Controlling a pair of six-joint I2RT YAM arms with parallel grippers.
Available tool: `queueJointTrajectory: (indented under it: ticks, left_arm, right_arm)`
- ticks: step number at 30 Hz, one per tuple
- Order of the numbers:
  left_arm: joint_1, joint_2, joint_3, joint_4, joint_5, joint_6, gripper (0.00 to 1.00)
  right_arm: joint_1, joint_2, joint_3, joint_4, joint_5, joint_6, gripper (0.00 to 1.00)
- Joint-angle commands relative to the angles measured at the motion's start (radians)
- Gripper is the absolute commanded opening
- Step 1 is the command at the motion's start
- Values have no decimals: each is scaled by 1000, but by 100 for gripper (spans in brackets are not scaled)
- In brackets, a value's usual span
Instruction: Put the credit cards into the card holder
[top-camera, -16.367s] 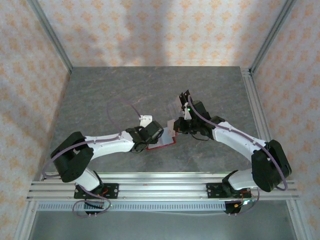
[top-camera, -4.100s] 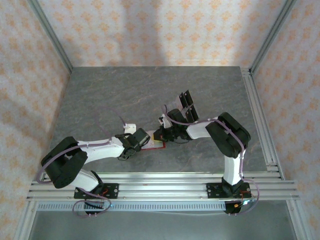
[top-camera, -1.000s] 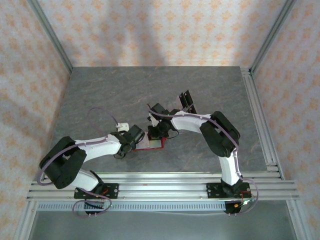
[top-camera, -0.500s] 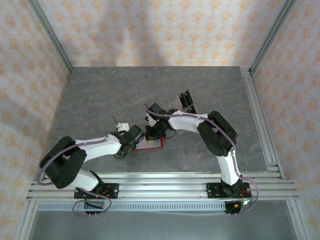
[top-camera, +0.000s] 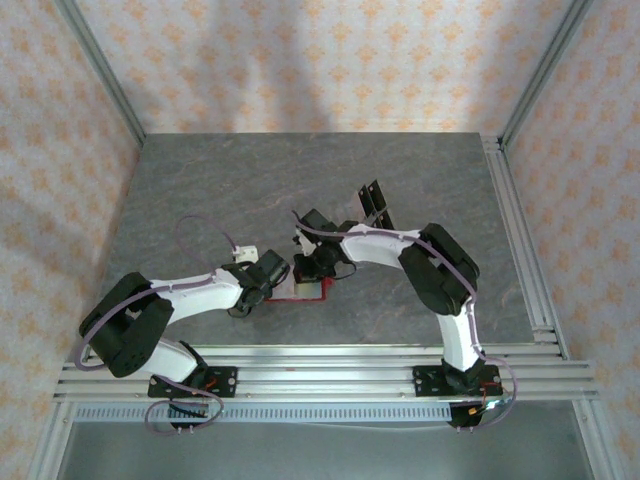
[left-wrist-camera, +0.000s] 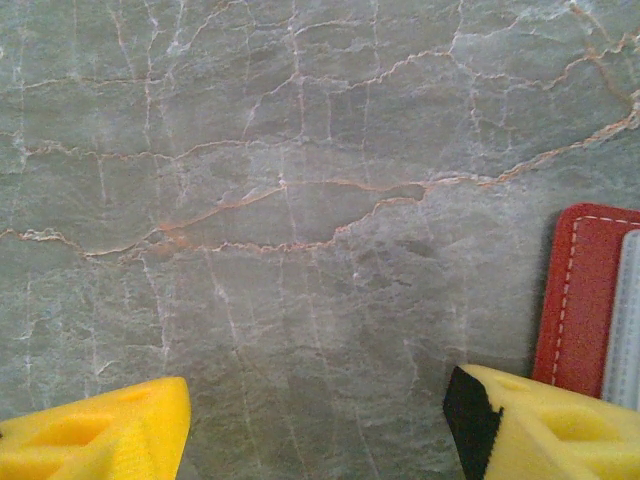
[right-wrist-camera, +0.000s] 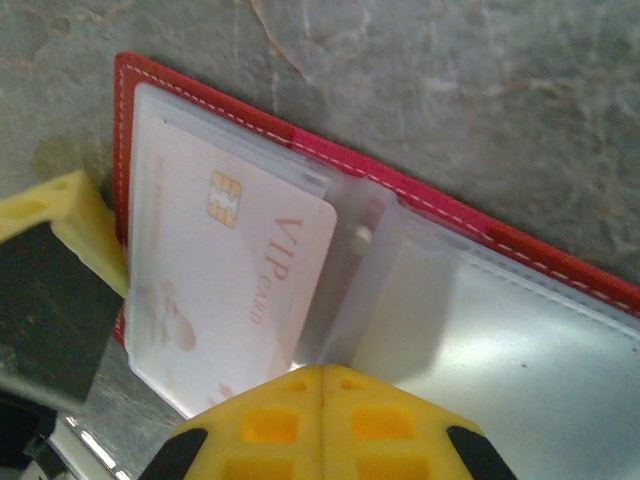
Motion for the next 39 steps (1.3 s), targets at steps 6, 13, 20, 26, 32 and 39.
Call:
queueJointTrajectory:
  ticks: [6,13,20,26,32,39]
  left_arm:
    - [-7,1,-10,1,0,-10,71]
    - [-9,-6,7,-4,-3,0,71]
    - [-8,-23,28,-15,-6,16,71]
    - [-10,-43,38,-28,-11,27,71]
    - [-10,-34,44,-29,-17,25,71]
    - [-12,-4,43,-17,-15,21,71]
  right_arm:
    - [-10,-69,-68,35,41,-1,0]
    - [-53,-79,-70,38,39,-3,8]
    - [-63,-117,-57,23,30,-14,14]
    - [-63,-144,-76,34,35,-4,13]
    - [-63,-98,-73,41,9,-7,1]
    - [-73,-87,-99,32,38,-22,0]
